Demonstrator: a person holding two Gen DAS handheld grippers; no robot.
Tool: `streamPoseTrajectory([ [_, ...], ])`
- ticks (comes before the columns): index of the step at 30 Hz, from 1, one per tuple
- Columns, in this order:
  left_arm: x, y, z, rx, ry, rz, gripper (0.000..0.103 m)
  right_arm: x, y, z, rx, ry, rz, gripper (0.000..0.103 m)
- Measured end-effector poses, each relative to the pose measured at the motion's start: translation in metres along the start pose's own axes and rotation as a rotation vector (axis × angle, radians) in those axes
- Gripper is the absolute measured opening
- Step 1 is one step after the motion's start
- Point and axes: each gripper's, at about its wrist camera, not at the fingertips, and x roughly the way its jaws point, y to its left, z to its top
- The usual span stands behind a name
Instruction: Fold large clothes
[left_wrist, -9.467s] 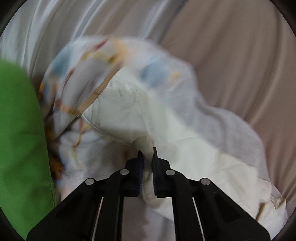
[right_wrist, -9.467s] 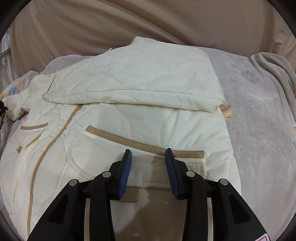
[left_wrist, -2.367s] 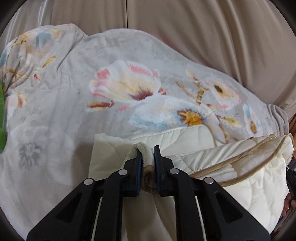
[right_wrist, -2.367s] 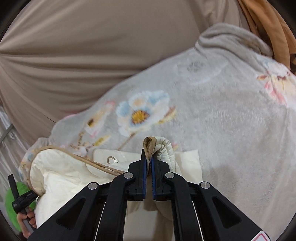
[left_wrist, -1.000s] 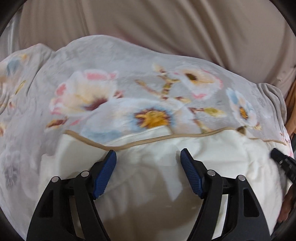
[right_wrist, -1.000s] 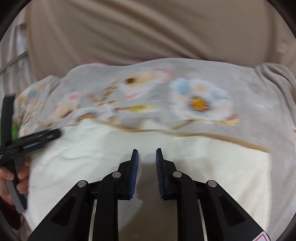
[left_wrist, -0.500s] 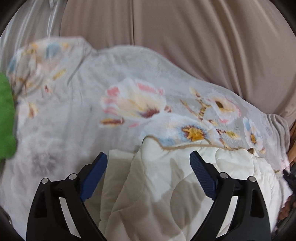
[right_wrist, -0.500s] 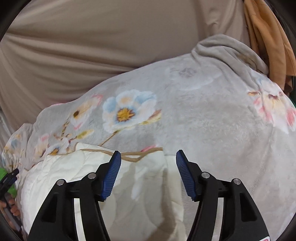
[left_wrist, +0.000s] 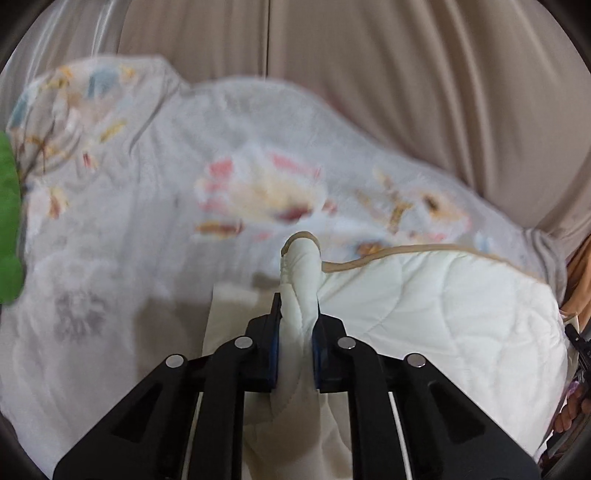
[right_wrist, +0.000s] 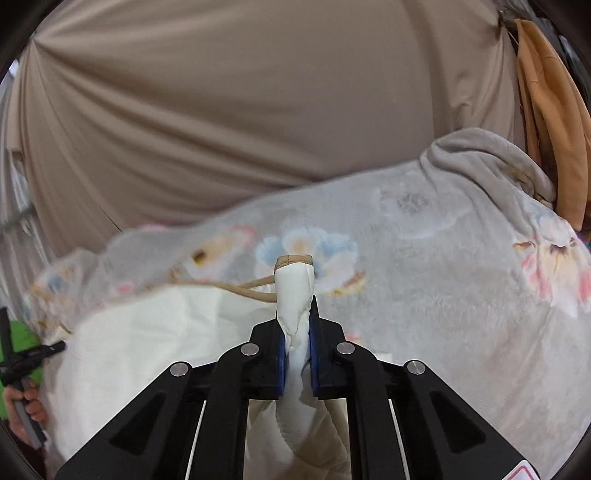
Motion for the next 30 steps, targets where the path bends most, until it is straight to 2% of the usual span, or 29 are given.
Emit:
streamPoseTrajectory([
  [2,0.019,0.005,-0.01,0.001,0.03,0.013,0.013,0.045,-0.015,-0.017,0.027,0.165,-0.039,0.009],
  [3,0.02,0.004,-0.012,0.003,0.026,0.016,0.014,0.061,-0.022,-0.026,0.066,0.207,-0.019,0.009],
  [6,0.018,-0.005,-0.013,0.048,0.013,0.062,0.016,0.056,-0.015,-0.021,0.022,0.211,-0.06,0.011],
  [9,-0.001,-0.007,-0.009,0.057,-0.028,0.083,0.018,0.039,-0.021,-0.016,0.074,0.166,-0.075,0.015],
  [12,-0.05,-0.019,0.001,0.093,-0.172,0.099,0.025,0.0,-0.016,-0.005,0.118,0.035,-0.074,0.026],
  [14,-0.071,-0.037,0.01,0.128,-0.238,0.069,0.033,-0.02,0.009,0.006,0.061,-0.031,-0.018,0.026],
  [16,-0.081,-0.068,0.018,0.184,-0.265,-0.009,0.038,-0.025,0.059,0.014,-0.057,-0.035,0.093,0.026],
  [18,-0.075,-0.099,0.021,0.236,-0.235,-0.09,0.04,-0.016,0.111,0.011,-0.185,0.006,0.2,0.026],
  [20,-0.044,-0.133,0.019,0.28,-0.148,-0.134,0.04,0.006,0.161,-0.004,-0.305,0.082,0.279,0.023],
  [22,-0.003,-0.153,0.011,0.313,-0.038,-0.136,0.04,0.029,0.189,-0.022,-0.399,0.146,0.276,0.015],
  [23,0.014,-0.156,0.006,0.325,-0.001,-0.118,0.04,0.041,0.193,-0.029,-0.43,0.172,0.251,0.015],
  [25,0.042,-0.148,-0.003,0.33,0.049,-0.062,0.04,0.063,0.178,-0.038,-0.426,0.219,0.198,0.014],
  [27,0.054,-0.125,-0.001,0.271,0.083,-0.089,0.041,0.069,0.145,-0.03,-0.35,0.224,0.166,0.013],
  [29,0.054,-0.104,0.003,0.226,0.09,-0.098,0.04,0.071,0.105,-0.019,-0.287,0.199,0.048,0.013],
  [30,0.053,-0.093,0.005,0.224,0.076,-0.063,0.04,0.07,0.089,-0.017,-0.264,0.193,-0.008,0.013],
])
